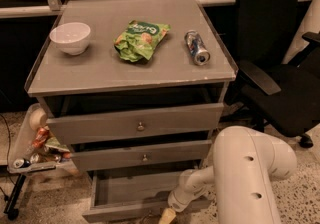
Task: Open bottom drawer
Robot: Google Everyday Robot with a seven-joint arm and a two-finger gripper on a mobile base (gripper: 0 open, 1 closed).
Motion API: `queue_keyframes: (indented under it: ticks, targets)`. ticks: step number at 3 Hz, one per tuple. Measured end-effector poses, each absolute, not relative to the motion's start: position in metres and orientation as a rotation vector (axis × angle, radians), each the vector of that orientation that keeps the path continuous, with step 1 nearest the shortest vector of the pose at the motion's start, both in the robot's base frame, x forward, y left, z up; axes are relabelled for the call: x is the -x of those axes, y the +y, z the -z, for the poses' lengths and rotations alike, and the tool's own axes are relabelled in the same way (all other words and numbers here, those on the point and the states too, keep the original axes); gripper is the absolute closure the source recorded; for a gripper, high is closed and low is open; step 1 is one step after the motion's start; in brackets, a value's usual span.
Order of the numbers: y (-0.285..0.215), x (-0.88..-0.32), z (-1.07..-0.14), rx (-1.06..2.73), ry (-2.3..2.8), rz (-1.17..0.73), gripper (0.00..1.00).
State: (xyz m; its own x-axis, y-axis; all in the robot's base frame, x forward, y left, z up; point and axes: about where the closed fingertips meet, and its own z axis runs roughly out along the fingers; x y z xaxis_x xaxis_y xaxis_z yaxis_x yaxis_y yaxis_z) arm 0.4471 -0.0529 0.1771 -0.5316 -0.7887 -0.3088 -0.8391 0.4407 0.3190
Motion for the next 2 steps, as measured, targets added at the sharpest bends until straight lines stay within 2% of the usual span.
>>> queue_keyframes:
  ticks: [2]
  targets:
    - [-0.0647,-0.4209,-0.1794,1.581,2.569,-0.717,0.00]
